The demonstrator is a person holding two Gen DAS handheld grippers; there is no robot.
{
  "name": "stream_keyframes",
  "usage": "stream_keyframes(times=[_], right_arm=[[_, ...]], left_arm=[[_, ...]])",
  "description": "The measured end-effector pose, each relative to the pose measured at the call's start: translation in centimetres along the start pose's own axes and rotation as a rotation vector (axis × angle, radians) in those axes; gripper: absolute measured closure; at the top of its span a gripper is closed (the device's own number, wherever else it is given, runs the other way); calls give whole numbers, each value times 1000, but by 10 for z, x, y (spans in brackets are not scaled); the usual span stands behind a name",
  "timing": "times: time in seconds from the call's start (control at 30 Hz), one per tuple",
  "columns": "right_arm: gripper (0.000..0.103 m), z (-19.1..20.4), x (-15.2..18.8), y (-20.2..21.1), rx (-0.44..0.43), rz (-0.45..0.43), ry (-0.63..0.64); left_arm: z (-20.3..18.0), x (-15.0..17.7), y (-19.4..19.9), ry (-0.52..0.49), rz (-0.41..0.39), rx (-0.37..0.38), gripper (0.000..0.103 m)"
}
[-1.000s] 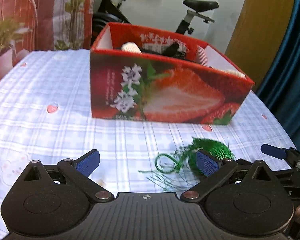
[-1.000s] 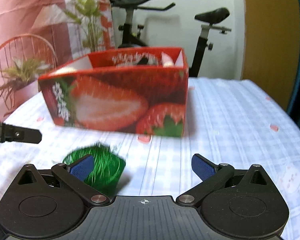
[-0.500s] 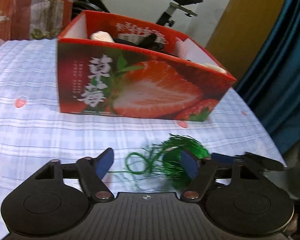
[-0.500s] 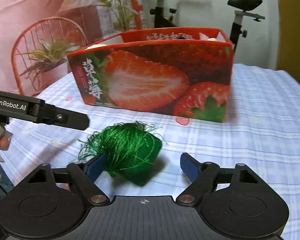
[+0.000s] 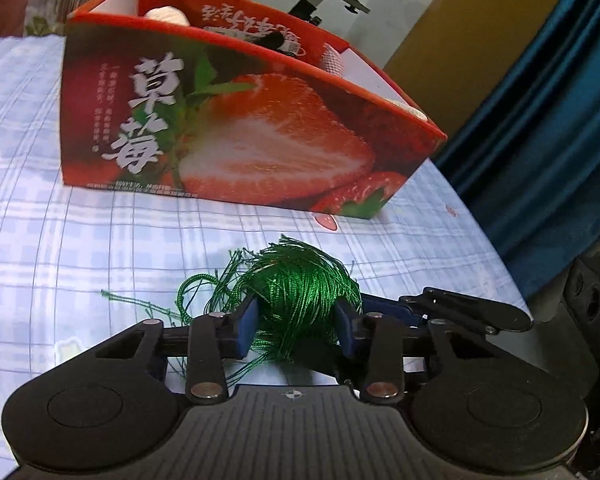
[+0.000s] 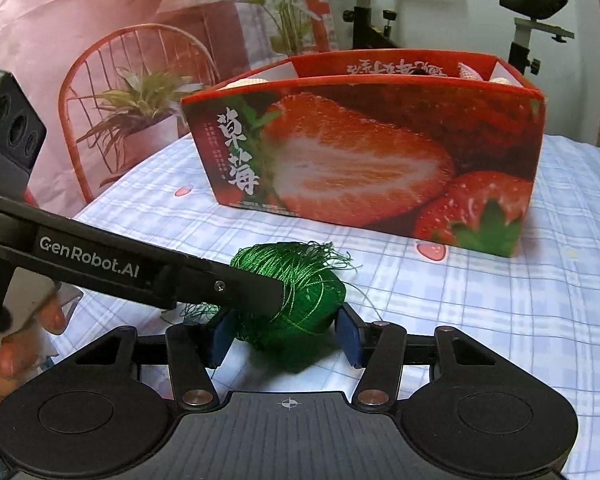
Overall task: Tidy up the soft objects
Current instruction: 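Lift the green yarn with both tools and carry it over the box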
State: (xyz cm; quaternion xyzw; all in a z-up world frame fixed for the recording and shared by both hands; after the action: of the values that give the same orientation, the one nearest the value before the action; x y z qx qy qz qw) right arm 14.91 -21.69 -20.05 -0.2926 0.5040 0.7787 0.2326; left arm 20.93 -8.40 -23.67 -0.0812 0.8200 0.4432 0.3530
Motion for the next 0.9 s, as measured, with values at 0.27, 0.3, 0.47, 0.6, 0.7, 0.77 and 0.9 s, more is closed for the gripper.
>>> stream_keyframes(times=[0.27, 0.3, 0.47, 0.6, 0.7, 0.77, 0.9], right_arm=[[51, 10, -8, -7, 33, 16, 14], [51, 12, -10, -5, 31, 7, 19], [51, 20, -25, 12, 18, -54, 33], [51, 29, -43, 27, 10, -107, 58], [51, 34, -61, 34, 12, -135, 84], [51, 37, -74, 39, 13, -156, 97], [51, 40, -102, 50, 7, -206, 110]], left_arm=[[0, -3, 7, 11, -23, -14, 63], [2, -5, 11, 13, -35, -11, 63], [-7, -18, 34, -24, -108, -16, 63], [-14, -38, 51, -54, -156, -22, 62], [-21, -57, 61, -87, -181, -32, 62], [-25, -69, 67, -98, -200, -32, 62], [-32, -96, 76, -123, -245, -26, 58]])
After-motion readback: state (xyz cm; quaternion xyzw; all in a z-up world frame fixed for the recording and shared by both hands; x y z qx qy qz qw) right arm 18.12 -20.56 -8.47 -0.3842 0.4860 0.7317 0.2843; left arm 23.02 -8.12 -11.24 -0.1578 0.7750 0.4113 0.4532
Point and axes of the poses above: each gripper's, at about its wrist camera, not at the fingertips, and y roughly against the way its jaws point, z to its left, x to its underside, the point moved 2 cm from there along -y, roughly the way its jaws point, and after that the axes turned 7 degrees about -y, right-handed, at the moved point
